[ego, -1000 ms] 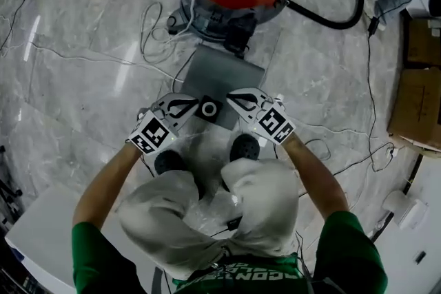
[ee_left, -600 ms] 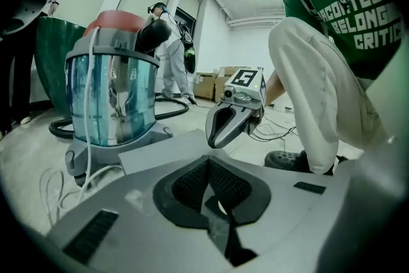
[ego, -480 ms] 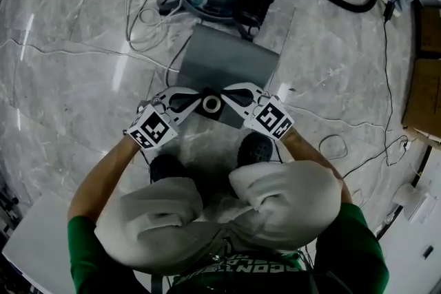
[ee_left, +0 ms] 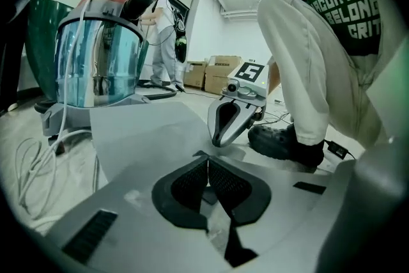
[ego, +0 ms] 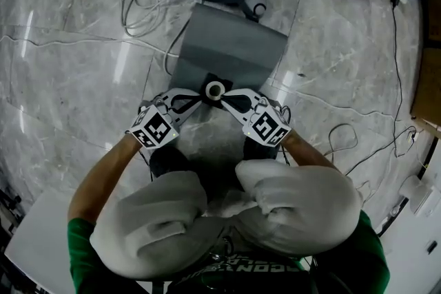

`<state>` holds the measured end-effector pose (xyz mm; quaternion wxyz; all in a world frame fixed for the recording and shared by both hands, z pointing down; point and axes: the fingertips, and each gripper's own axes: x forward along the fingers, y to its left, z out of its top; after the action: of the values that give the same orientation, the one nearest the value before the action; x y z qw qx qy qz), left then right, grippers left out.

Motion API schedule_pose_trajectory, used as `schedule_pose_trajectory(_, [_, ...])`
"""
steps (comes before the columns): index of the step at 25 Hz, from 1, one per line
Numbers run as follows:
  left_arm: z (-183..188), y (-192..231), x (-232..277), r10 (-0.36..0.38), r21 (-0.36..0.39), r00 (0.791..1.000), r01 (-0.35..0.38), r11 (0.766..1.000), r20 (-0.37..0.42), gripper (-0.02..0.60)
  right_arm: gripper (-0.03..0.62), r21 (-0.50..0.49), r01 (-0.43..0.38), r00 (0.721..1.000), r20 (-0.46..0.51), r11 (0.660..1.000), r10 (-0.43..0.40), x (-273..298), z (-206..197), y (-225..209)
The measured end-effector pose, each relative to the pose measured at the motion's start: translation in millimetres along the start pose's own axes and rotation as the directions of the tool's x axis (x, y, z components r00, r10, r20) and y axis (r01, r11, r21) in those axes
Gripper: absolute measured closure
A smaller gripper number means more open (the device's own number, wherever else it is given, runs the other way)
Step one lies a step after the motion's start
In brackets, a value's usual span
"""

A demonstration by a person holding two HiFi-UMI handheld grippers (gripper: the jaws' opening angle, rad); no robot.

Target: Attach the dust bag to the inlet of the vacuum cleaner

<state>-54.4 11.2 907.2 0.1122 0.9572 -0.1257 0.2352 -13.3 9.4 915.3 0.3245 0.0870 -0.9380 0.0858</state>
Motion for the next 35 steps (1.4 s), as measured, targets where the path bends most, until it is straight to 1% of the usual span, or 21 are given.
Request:
schedule_pose_trajectory(4, [-17.7,-9.9,12.0,-0.031,0.003,0.999,0.031,1.000,-0.028,0.578,0.585,-0.022,-0.022,0.999,-0.031,1.000,0.021,7.1,-15.8,16.8])
schedule_pose_trajectory(8, [-36.8,-12.7,21.2,-0.027,0.007,0.997,0.027,1.000,-0.073,0.577,0.582,-0.053,-0.019,0.997,-0.081,0.998,0.014,13.0,-30.3,25.3])
schedule_pose_trajectory(9, [-40.8,-12.2,22.4,-0.024,0.007,0.996,0.025,1.000,-0.084,0.574,0.572,-0.057,-0.016,0.996,-0.091,0.998,0.011,15.2,-31.9,25.4])
schedule_pose_trajectory(10, [-44.3,-11.4,23.3,-0.023,0.005,0.995,0.023,1.000,-0.094,0.562,0.545,-0.059,-0.015,0.995,-0.100,0.998,0.009,17.5,-33.2,25.0])
schedule_pose_trajectory(11, [-47.3,-10.8,24.4,-0.022,0.002,0.994,0.022,1.000,-0.104,0.533,0.510,-0.061,-0.017,0.993,-0.114,0.998,0.010,19.4,-35.0,24.9])
schedule_pose_trajectory(12, [-49.9,-10.4,25.7,-0.022,-0.002,0.993,0.022,1.000,-0.114,0.497,0.461,-0.064,-0.020,0.991,-0.130,0.998,0.012,20.9,-37.5,25.2])
schedule_pose_trajectory(13, [-52.1,-9.9,27.0,-0.022,-0.005,0.992,0.022,1.000,-0.121,0.488,0.440,-0.073,-0.025,0.989,-0.147,0.997,0.014,22.0,-40.0,26.0])
schedule_pose_trajectory(16, [-58.0,-7.9,29.4,-0.023,-0.012,0.990,0.021,1.000,-0.141,0.479,0.423,-0.153,-0.033,0.980,-0.197,0.988,0.002,26.6,-46.4,29.2])
schedule_pose_trajectory(19, [-64.6,-9.6,31.7,-0.033,-0.010,0.985,0.032,0.999,-0.170,0.468,0.387,-0.221,-0.041,0.965,-0.260,0.974,-0.018,32.5,-56.7,32.2])
schedule_pose_trajectory(21, [-67.7,-11.3,33.4,-0.038,-0.002,0.981,0.038,0.999,-0.188,0.468,0.387,-0.250,-0.021,0.958,-0.282,0.968,-0.053,34.8,-60.5,28.5])
schedule_pose_trajectory(24, [-71.0,-10.7,35.5,-0.035,0.006,0.978,0.037,0.999,-0.208,0.468,0.387,-0.290,0.021,0.954,-0.281,0.957,-0.106,35.6,-60.9,21.6])
schedule_pose_trajectory(26, [-71.0,-8.9,36.1,-0.029,0.005,0.976,0.031,1.000,-0.216,0.468,0.387,-0.298,0.048,0.955,-0.267,0.953,-0.132,33.8,-58.2,18.1])
schedule_pose_trajectory(31, [-60.0,1.3,37.6,0.000,0.005,0.979,0.001,1.000,-0.205,0.468,0.391,-0.248,0.119,0.962,-0.209,0.962,-0.173,22.4,-49.9,4.6])
schedule_pose_trajectory(33, [-52.5,6.2,37.9,0.021,0.025,0.980,-0.016,1.000,-0.198,0.468,0.409,-0.229,0.144,0.966,-0.176,0.963,-0.187,15.6,-43.6,0.5])
schedule_pose_trajectory(35, [-43.6,12.1,36.6,0.044,0.053,0.981,-0.035,0.998,-0.188,0.468,0.441,-0.233,0.177,0.967,-0.140,0.956,-0.213,8.2,-34.7,-3.5])
